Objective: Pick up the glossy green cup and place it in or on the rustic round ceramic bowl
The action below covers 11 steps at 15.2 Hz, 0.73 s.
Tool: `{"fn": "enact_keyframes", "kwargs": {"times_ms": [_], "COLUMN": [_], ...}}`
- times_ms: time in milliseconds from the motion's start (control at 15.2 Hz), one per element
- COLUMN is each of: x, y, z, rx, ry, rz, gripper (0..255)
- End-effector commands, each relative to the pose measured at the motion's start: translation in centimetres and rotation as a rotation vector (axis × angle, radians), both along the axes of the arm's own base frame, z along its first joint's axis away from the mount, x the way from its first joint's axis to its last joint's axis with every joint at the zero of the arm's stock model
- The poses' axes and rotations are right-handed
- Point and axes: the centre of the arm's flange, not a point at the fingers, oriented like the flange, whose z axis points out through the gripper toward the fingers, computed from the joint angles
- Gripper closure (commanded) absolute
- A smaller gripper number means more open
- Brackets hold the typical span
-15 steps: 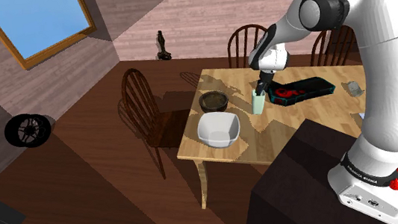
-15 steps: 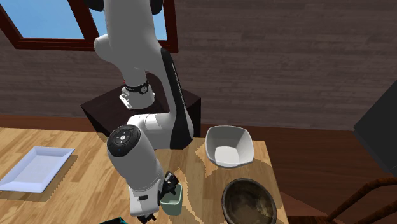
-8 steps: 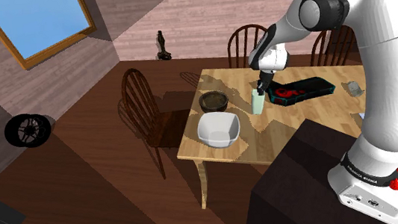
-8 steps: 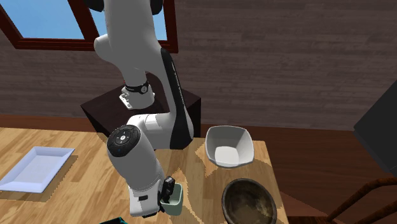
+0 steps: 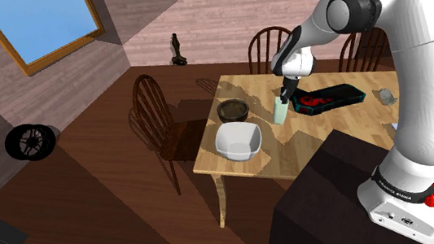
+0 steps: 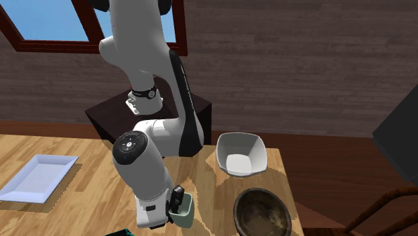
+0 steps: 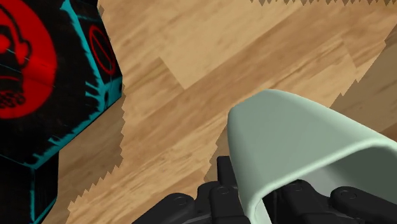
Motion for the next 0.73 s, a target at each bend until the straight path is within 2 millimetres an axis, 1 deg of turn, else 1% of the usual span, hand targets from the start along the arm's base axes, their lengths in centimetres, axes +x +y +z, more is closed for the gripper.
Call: {"fn": "enact_keyframes", "kwargs": {"times_ms": [0,660], "x": [0.0,0.0], "y": [0.0,0.0], "z": [0.8,6.1], "rx": [0.000,0.000], "ry": [0.000,0.000], "rz": [0.000,0.000], "gripper": [255,255]}}
